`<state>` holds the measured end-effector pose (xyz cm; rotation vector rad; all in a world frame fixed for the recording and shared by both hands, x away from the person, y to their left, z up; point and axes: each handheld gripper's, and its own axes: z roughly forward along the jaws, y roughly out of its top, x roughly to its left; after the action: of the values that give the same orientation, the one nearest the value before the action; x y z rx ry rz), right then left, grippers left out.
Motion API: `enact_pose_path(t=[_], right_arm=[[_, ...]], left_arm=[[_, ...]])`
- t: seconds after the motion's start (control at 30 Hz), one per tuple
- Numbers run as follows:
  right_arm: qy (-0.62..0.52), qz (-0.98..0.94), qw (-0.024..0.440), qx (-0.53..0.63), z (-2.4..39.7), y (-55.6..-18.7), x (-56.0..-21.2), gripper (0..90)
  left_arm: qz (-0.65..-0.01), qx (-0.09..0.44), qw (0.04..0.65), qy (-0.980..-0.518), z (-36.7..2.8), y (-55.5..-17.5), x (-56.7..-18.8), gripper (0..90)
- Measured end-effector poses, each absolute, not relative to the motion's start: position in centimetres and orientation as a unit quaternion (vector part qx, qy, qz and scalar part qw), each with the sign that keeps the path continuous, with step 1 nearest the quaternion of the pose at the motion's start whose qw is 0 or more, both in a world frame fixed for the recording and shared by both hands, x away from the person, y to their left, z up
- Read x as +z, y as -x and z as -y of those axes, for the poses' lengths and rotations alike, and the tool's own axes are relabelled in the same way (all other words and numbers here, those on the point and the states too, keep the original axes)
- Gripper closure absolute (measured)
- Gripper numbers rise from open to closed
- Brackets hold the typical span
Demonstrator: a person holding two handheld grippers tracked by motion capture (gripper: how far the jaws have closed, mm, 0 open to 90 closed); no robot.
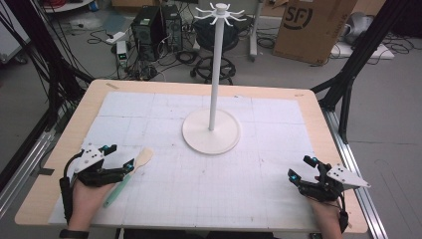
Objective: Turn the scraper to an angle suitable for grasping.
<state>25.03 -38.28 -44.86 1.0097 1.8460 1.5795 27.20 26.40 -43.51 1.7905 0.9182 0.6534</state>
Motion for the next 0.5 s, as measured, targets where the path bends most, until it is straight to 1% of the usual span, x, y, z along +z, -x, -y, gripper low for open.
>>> enact_pose_path(t=[0.17, 0.23, 0.27, 0.3, 0.33, 0.37, 0.4, 0.43, 0.47, 0.5], right_arm=[[-0.371, -0.68, 0.253, 0.58, 38.3, -25.0, -44.9, 15.7], [-0.37, -0.68, 0.253, 0.58, 38.3, -25.0, -44.9, 15.7], [-0.37, -0.68, 0.254, 0.58, 38.2, -25.0, -44.9, 15.7], [-0.37, -0.68, 0.254, 0.58, 38.2, -25.0, -44.9, 15.7], [-0.37, -0.68, 0.253, 0.58, 38.3, -25.0, -44.9, 15.7], [-0.37, -0.68, 0.253, 0.58, 38.3, -25.0, -44.9, 15.7], [-0.37, -0.68, 0.253, 0.58, 38.2, -25.0, -44.9, 15.7], [-0.37, -0.68, 0.253, 0.58, 38.2, -25.0, -44.9, 15.7], [-0.37, -0.68, 0.254, 0.58, 38.2, -25.0, -44.9, 15.7], [-0.37, -0.68, 0.254, 0.58, 38.2, -25.0, -44.9, 15.7]], left_arm=[[-0.404, 0.244, 0.469, -0.746, -26.1, -27.2, -44.4, 26.5], [-0.412, 0.235, 0.46, -0.751, -26.0, -27.2, -44.7, 27.1], [-0.412, 0.235, 0.458, -0.752, -26.0, -27.2, -44.7, 29.2], [-0.413, 0.237, 0.457, -0.751, -25.9, -27.1, -44.7, 29.2], [-0.414, 0.239, 0.455, -0.751, -25.9, -27.0, -44.7, 36.3], [-0.415, 0.24, 0.451, -0.753, -25.8, -26.8, -44.7, 39.8], [-0.414, 0.241, 0.447, -0.756, -25.7, -26.7, -44.7, 42.6], [-0.411, 0.242, 0.441, -0.76, -25.6, -26.6, -44.7, 42.6], [-0.409, 0.242, 0.435, -0.765, -25.4, -26.5, -44.7, 47.8], [-0.407, 0.243, 0.428, -0.769, -25.3, -26.4, -44.7, 47.8]])
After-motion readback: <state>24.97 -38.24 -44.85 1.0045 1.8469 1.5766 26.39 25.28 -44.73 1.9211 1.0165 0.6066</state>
